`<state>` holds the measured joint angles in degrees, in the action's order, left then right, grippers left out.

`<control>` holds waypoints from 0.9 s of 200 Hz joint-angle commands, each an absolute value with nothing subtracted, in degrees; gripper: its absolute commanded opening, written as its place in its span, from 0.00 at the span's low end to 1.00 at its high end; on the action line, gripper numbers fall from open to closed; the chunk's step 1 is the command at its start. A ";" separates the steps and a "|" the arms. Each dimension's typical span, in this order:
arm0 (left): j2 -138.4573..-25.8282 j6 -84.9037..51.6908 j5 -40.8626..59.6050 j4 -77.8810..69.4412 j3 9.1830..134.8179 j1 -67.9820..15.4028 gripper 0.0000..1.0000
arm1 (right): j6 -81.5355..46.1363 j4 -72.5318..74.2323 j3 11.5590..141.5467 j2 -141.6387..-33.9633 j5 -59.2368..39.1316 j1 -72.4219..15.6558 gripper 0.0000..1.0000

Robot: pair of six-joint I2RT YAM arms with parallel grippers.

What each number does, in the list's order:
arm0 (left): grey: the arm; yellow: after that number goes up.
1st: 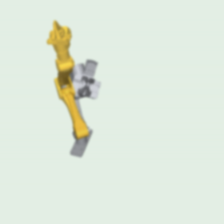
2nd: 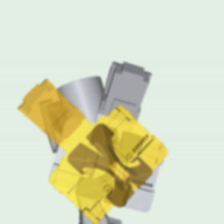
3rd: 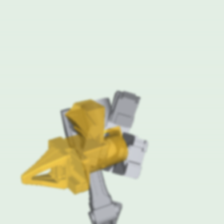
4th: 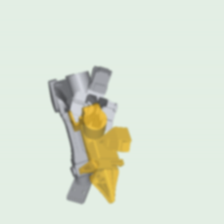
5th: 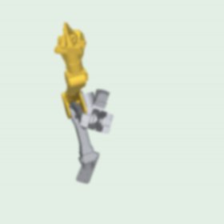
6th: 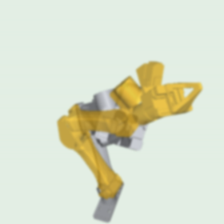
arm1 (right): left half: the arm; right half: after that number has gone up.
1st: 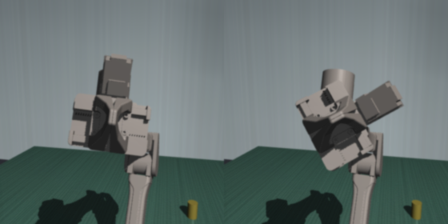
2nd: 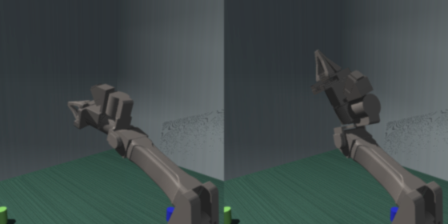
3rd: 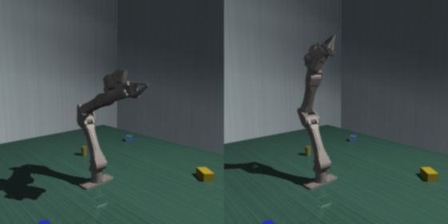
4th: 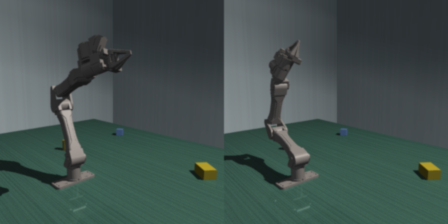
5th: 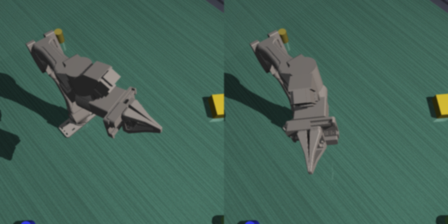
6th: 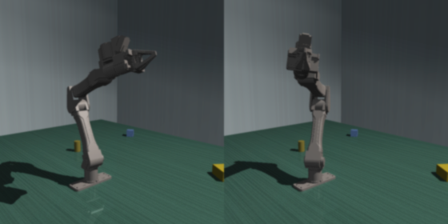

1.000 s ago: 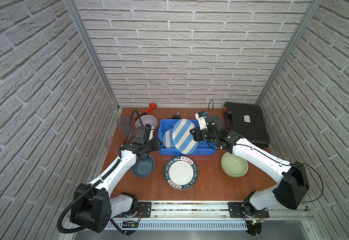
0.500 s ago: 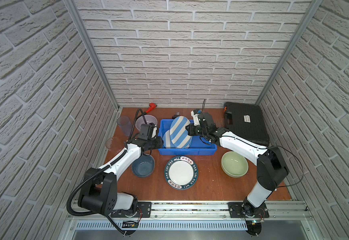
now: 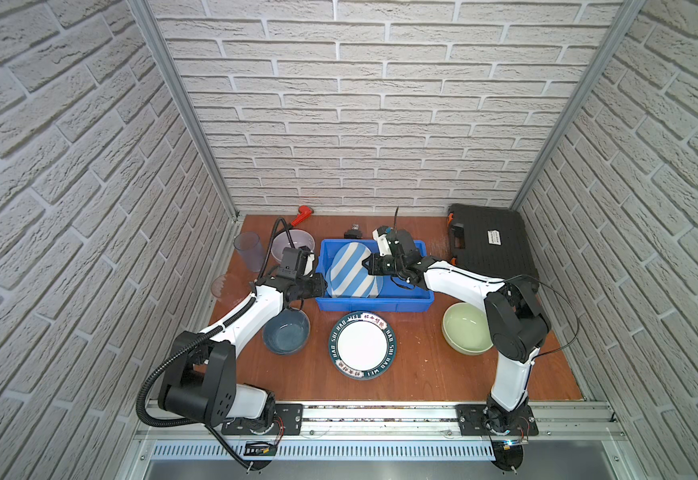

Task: Place the mixed dishes into the plastic bin
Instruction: 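Carry the upright striped plate over the blue bin with the right gripper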

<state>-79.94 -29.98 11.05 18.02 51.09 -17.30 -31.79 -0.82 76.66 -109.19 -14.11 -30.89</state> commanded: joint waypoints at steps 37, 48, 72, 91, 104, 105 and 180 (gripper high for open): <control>-80.51 -29.45 12.48 16.51 52.27 -16.88 0.40 | -32.27 -0.19 78.13 -111.18 -16.80 -29.62 0.23; -80.34 -29.52 12.57 16.44 52.17 -16.93 0.40 | -31.87 -1.06 78.13 -111.43 -16.24 -29.53 0.26; -80.08 -29.61 12.66 16.44 52.10 -16.92 0.40 | -30.35 -3.75 78.77 -112.10 -14.84 -29.44 0.30; -80.07 -29.62 12.74 16.65 52.04 -16.93 0.40 | -28.87 -6.64 79.76 -112.54 -13.06 -29.44 0.32; -80.01 -29.62 12.79 16.70 52.07 -16.96 0.40 | -27.75 -8.75 80.46 -112.68 -11.84 -29.44 0.33; -79.99 -29.62 12.81 16.70 52.05 -16.92 0.40 | -27.68 -8.90 80.53 -112.68 -11.72 -29.44 0.33; -80.22 -30.06 13.27 16.37 52.03 -17.01 0.40 | -23.56 -19.35 85.24 -115.14 -6.19 -29.43 0.41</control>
